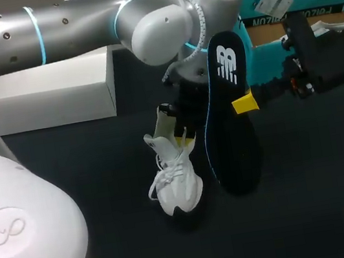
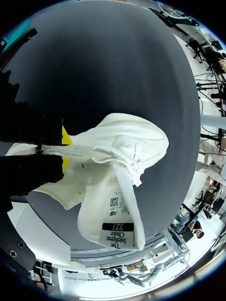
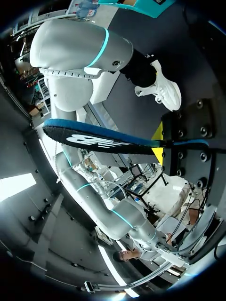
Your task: Take the shoe out of the shoebox, open the shoe tongue, remove and reinsert the insole, then place the shoe into the shoebox
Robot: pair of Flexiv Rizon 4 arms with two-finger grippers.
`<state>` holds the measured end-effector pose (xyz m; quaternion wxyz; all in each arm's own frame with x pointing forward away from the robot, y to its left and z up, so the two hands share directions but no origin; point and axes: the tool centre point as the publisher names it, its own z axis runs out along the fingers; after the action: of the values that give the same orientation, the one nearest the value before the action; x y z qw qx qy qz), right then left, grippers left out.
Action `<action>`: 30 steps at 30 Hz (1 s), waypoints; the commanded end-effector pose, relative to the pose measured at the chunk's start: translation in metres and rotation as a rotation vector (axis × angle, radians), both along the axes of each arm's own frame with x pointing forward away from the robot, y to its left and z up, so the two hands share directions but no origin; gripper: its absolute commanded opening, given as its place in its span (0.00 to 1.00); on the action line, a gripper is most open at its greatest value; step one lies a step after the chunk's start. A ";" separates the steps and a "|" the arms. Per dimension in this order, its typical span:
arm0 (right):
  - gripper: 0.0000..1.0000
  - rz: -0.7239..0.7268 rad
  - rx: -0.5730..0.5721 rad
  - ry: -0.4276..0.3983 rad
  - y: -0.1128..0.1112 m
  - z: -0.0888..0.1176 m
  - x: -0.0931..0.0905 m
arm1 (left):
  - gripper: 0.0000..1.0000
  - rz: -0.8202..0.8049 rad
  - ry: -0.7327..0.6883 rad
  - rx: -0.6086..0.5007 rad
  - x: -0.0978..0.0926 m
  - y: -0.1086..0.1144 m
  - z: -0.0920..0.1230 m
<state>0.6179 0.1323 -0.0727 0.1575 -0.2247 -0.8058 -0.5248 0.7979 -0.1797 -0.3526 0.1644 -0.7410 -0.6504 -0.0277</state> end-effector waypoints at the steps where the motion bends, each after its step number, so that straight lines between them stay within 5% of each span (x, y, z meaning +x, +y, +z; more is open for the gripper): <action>1: 0.00 0.000 0.000 0.001 0.001 -0.001 0.001 | 0.00 0.005 0.015 0.030 0.005 -0.014 -0.014; 7: 0.00 0.000 0.000 0.001 0.001 -0.001 0.001 | 0.00 0.025 0.041 0.035 0.004 -0.018 -0.025; 8: 0.00 0.000 0.000 0.001 0.001 -0.001 0.001 | 0.15 0.025 0.046 0.032 0.003 -0.018 -0.023; 9: 0.00 0.000 0.000 0.001 0.001 -0.001 0.001 | 0.84 0.023 0.051 0.020 0.001 -0.017 -0.020; 10: 0.00 0.000 0.000 0.001 0.001 -0.001 0.001 | 1.00 0.014 0.047 0.011 0.000 -0.017 -0.016; 30: 0.00 0.000 0.000 0.001 0.001 -0.001 0.001 | 1.00 -0.009 -0.001 -0.444 0.031 -0.027 0.115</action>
<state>0.6179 0.1323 -0.0727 0.1575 -0.2247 -0.8058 -0.5248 0.8297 -0.2251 -0.2572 0.0376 -0.7601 -0.6425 0.0895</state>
